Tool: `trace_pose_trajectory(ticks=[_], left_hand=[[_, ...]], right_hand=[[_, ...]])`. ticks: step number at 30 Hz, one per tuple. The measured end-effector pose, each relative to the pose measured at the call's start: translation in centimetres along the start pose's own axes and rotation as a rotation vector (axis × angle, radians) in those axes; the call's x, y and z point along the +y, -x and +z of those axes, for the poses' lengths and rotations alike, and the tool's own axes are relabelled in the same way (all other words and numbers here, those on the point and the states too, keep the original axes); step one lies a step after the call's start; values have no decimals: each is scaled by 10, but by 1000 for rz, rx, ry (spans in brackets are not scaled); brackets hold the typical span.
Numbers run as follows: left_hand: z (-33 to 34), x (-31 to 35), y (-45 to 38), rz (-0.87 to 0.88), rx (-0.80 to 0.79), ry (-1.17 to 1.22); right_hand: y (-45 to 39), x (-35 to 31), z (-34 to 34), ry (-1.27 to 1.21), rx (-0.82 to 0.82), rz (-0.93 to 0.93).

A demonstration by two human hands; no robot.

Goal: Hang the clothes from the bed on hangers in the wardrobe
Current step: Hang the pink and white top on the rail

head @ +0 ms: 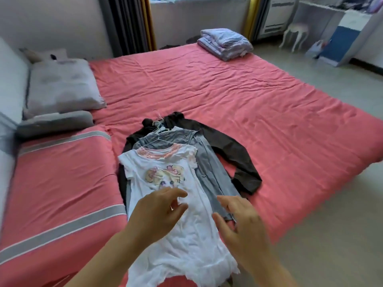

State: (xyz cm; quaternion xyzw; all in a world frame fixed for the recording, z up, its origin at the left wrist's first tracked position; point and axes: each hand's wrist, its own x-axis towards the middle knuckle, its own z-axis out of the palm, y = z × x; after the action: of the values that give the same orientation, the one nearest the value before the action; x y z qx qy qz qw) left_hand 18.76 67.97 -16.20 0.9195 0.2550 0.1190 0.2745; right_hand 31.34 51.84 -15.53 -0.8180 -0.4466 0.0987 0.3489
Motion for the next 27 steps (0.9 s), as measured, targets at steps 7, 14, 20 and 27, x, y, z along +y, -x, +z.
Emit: trace_pose_trajectory(ticks=[7, 14, 20, 27], left_hand=[[23, -60, -73, -315, 3, -3], [86, -135, -157, -665, -43, 38], [144, -200, -205, -850, 8, 101], [177, -232, -213, -897, -38, 96]], right_hand=[[-130, 57, 61, 9, -267, -32], [-259, 155, 152, 44, -511, -58], [-344, 215, 237, 65, -551, -53], [-424, 244, 327, 309, -541, -117]])
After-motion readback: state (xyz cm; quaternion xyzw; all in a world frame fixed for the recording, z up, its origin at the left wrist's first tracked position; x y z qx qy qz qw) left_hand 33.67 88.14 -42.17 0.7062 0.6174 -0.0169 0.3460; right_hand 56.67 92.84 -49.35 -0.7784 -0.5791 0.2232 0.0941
